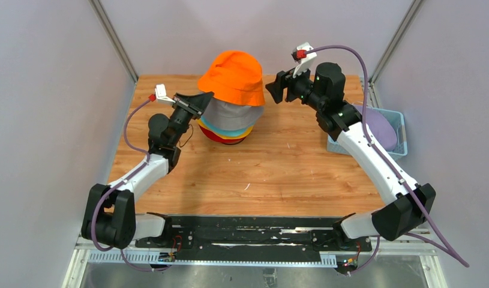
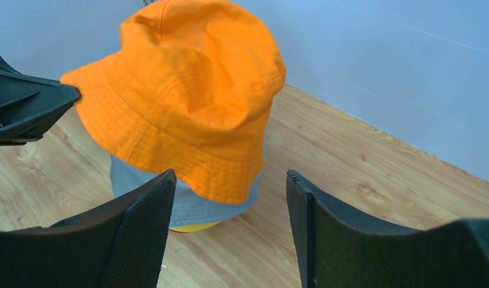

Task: Stack the hats

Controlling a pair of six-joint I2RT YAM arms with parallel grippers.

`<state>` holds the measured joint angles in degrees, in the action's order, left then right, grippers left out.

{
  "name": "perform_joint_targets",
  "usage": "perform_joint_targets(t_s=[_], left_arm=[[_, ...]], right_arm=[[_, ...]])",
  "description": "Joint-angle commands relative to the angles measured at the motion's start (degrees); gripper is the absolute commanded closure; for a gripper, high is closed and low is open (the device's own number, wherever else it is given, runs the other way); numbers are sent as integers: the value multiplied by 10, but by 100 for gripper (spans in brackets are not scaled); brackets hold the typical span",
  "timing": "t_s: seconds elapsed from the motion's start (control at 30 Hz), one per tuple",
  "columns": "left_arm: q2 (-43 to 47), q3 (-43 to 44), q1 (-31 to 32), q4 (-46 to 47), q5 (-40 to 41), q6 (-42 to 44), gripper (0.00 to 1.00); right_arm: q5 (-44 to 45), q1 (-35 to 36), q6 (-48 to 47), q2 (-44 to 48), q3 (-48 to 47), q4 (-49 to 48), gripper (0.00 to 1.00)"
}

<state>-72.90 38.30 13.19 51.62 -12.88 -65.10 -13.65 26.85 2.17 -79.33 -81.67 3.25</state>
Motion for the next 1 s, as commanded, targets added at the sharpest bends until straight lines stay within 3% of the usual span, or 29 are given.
perform_joint_targets(t_s=[0.0,0.4,0.57,0.97], left_arm=[[17,-6,-4,29,1,11,100],[62,-167,-4,70,49,39,100],[4,-177,-10,132,53,33,100],[-154,-153,-95,298,6,-51,100]], right_arm=[[3,-12,6,5,7,-14,33],[4,-15,18,-10,29,-23,34],[0,-15,28,-20,46,-33,34],[4,-17,26,-24,65,-37,34]])
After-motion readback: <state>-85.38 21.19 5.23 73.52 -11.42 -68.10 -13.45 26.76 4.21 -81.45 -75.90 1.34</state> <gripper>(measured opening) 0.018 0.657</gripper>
